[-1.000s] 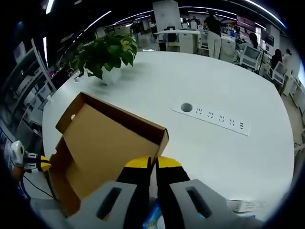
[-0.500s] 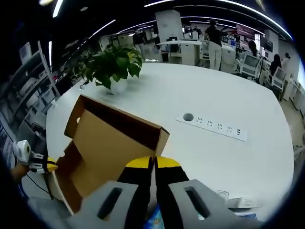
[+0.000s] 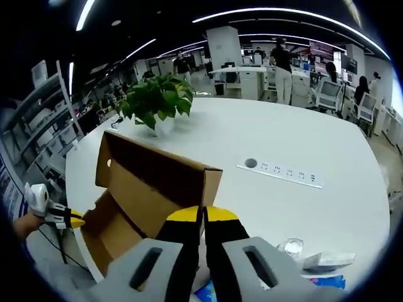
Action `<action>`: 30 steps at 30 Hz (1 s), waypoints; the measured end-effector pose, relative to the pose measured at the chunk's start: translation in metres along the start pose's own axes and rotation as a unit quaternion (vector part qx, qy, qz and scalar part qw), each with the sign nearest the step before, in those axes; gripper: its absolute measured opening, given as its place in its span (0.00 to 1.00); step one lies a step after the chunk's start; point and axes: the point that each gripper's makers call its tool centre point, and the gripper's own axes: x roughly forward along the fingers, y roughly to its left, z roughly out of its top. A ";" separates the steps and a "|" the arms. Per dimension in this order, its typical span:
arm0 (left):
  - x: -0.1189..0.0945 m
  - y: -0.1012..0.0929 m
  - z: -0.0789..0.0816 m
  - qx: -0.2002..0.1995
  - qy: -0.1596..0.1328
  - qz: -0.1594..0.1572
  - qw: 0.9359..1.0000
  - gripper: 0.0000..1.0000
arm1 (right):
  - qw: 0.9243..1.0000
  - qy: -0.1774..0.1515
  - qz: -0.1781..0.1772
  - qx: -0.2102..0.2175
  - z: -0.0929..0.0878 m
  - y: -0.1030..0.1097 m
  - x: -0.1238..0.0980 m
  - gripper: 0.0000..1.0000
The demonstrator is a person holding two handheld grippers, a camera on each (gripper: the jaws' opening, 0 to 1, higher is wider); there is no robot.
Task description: Operate the shoe box by opening the lid, removing the specified soft item, and placing it in the target area until the item is outside and the box remains undamaged.
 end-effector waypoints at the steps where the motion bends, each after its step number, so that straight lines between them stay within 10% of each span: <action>1: 0.000 0.000 0.000 -0.001 0.000 0.000 1.000 0.06 | 1.000 -0.004 0.000 -0.001 0.000 0.001 -0.002 0.00; 30: 0.000 0.001 0.000 -0.003 -0.004 -0.007 1.000 0.06 | 0.998 -0.066 0.000 -0.001 -0.036 0.046 -0.057 0.01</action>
